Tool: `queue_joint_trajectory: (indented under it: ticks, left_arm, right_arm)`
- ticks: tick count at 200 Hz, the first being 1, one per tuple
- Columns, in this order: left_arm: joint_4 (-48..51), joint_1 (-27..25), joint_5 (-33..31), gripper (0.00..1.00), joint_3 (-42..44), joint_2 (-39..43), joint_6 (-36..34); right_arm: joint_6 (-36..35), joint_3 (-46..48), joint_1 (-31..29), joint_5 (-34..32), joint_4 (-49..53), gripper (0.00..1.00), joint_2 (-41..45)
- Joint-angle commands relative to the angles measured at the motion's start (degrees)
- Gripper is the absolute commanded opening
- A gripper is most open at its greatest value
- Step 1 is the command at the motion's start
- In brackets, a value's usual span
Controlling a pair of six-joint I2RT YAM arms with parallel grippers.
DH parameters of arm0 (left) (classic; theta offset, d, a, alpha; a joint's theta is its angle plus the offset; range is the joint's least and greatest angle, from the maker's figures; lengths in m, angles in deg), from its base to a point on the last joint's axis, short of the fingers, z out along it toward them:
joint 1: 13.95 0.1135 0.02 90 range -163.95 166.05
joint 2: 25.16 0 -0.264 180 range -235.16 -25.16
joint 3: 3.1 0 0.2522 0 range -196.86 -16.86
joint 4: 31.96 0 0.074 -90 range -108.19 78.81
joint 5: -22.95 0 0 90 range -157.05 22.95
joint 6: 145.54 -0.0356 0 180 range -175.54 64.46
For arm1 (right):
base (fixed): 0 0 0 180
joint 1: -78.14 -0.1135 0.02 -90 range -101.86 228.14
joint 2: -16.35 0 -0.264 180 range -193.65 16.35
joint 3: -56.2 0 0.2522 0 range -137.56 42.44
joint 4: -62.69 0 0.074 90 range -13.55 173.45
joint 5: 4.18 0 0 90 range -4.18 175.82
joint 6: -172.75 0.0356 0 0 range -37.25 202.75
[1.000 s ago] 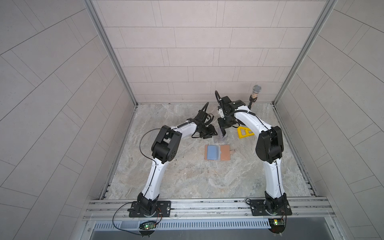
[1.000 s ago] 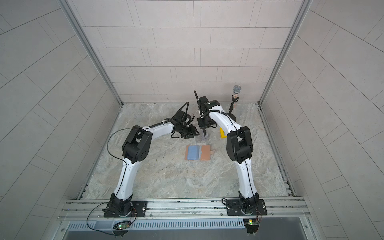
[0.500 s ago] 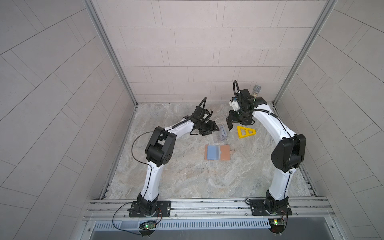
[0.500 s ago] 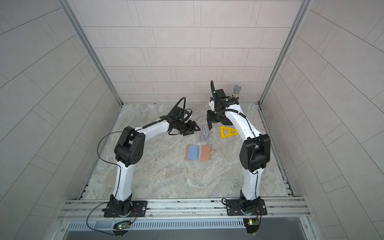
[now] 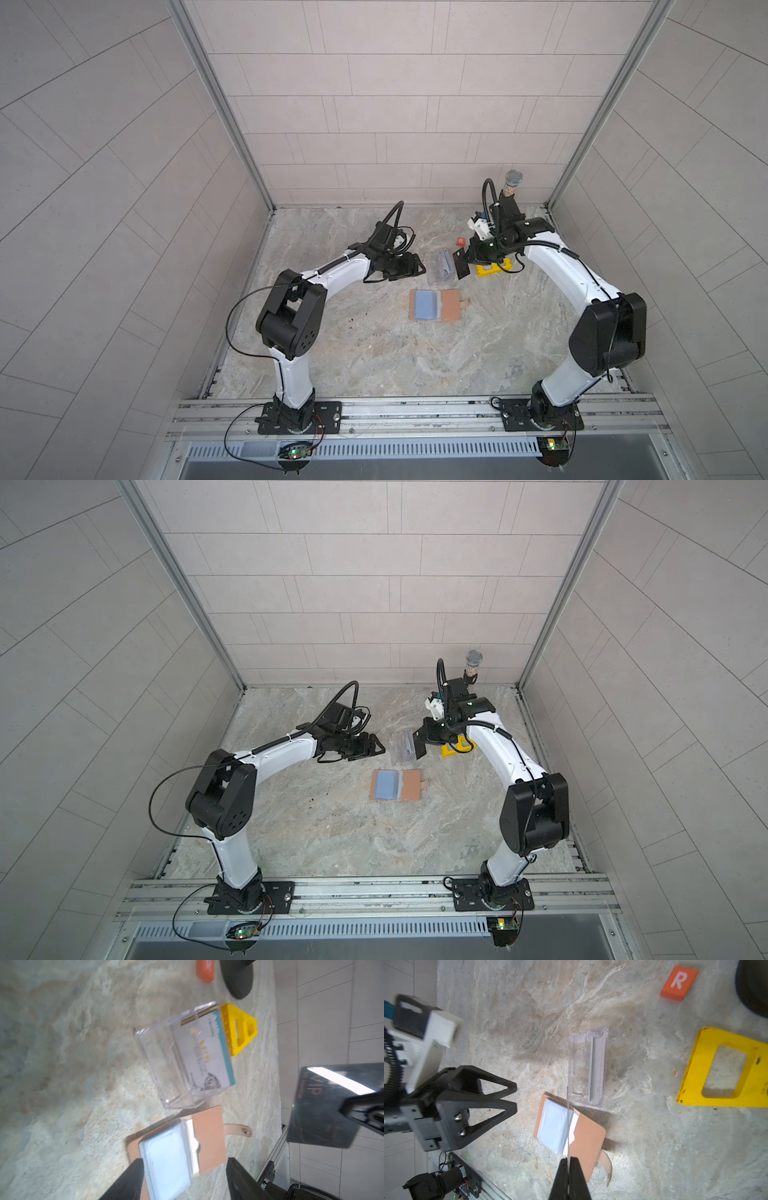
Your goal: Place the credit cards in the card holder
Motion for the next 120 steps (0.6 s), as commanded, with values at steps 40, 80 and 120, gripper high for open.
queue_joint_trajectory:
  ticks: [40, 80, 120]
  left_arm:
    - [-0.9, 0.1, -2.2, 0.68, 7.0, 2.6, -2.0]
    - [-4.0, -0.7, -1.6, 0.66, 9.8, 2.2, -0.4]
    - [-8.3, -1.1, 0.8, 0.64, 12.0, 0.4, 3.1]
  right_arm:
    - [10.8, 17.3, 0.1, 6.8, -15.5, 0.00, 10.0]
    - [15.3, 25.3, 0.0, 8.8, -22.4, 0.00, 11.2]
    - [18.9, 30.6, -0.2, 10.2, -28.9, 0.00, 10.0]
